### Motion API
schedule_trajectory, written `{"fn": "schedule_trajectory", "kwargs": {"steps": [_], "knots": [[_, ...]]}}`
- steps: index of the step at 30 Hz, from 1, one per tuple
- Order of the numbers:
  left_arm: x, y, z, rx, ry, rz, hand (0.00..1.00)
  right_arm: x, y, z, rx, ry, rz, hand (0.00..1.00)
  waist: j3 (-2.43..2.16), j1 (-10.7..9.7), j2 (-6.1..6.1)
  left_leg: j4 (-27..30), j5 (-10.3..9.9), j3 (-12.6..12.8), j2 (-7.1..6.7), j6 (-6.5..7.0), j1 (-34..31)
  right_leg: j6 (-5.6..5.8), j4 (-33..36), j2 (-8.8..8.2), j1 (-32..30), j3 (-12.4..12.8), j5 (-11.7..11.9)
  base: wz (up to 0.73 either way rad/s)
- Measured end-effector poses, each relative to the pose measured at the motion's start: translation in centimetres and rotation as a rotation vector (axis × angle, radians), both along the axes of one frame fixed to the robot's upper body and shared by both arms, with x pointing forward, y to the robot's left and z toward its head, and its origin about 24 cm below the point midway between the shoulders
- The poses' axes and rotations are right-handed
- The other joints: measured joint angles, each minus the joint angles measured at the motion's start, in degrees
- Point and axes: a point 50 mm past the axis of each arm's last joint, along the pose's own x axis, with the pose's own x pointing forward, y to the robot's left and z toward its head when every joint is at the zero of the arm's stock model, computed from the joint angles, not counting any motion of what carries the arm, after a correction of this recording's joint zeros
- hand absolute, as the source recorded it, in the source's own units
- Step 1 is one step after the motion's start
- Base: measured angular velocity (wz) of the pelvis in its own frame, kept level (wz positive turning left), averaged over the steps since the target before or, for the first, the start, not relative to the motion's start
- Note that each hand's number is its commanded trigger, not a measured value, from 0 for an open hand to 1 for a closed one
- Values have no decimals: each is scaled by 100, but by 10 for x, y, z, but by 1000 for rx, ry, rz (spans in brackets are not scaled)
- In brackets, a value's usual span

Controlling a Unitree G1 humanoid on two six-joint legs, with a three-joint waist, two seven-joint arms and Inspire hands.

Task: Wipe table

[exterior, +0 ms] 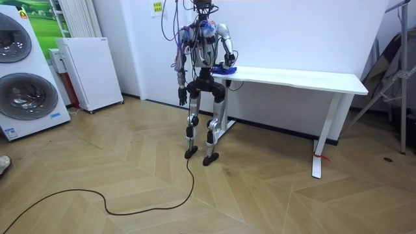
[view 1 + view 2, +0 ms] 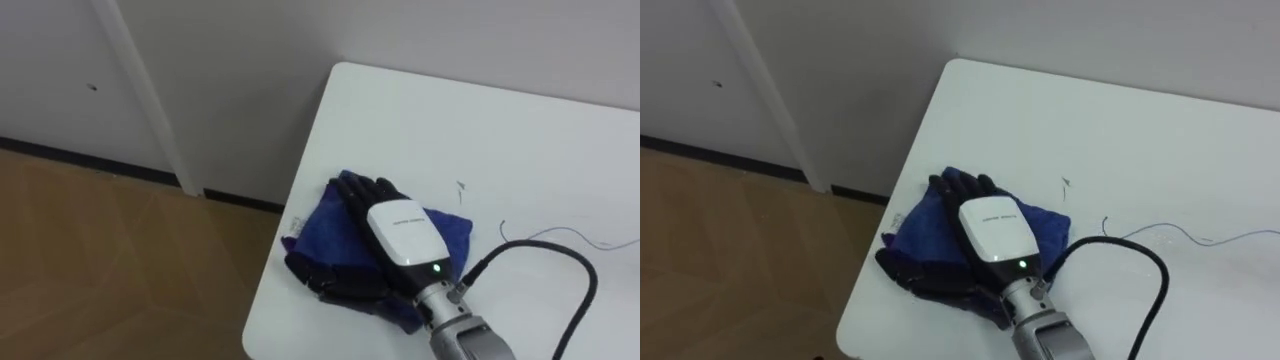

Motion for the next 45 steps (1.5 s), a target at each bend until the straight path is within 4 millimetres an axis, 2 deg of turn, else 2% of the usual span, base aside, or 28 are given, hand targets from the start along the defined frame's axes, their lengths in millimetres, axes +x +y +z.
{"fn": "schedule_trajectory", "kwargs": {"steps": [7, 9, 12, 15, 22, 27, 36, 45], "knots": [[2, 1, 0, 8, -9, 2, 0, -3, -1, -2, -19, 2, 7, 0, -54, -72, -12, 1, 2, -1, -13, 3, 5, 49, 1, 5, 6, -27, 30, 1], [1, 1, 0, 11, -8, 4, 0, -5, -1, -2, -34, -1, 16, 0, -57, -102, -7, 0, 4, -10, -17, 6, 19, 55, 11, 6, 22, -54, 33, 5], [0, 1, 0, 5, -11, 15, 0, -9, -5, -5, -42, -5, 21, 0, -37, -117, 21, -9, 4, 11, -17, 7, 92, 74, -14, 0, 72, -8, 44, 0], [3, 1, 1, -14, -30, 57, 0, -13, -7, -8, -37, -4, 20, 0, -44, -136, 21, -15, 4, 36, -18, 7, 109, 74, -28, -9, 91, 98, 45, 0], [6, -1, 2, -60, -75, 130, 0, -19, -12, -10, -4, -19, 0, 0, -43, -169, 22, -64, 5, 44, -30, 8, 114, 75, -95, 6, 146, 99, 45, 1], [5, -1, 2, -65, -81, 153, 0, -19, -16, -10, 7, -36, -13, 0, -46, -318, 19, -67, 22, 43, -58, 37, 106, 75, -105, -9, 163, 109, 45, 10], [4, 2, 2, -25, -90, 169, 0, -21, -33, -13, -6, -41, -87, 0, -80, -295, -25, -109, 26, 25, -68, 43, 157, 77, -94, -6, 107, 238, 46, -6], [4, 3, 3, -12, -96, 171, 0, -20, -37, -13, -11, -46, -110, 0, -60, -297, -60, -180, 26, 17, -64, 43, 295, 79, -96, -2, 202, 256, 47, -2]]}}
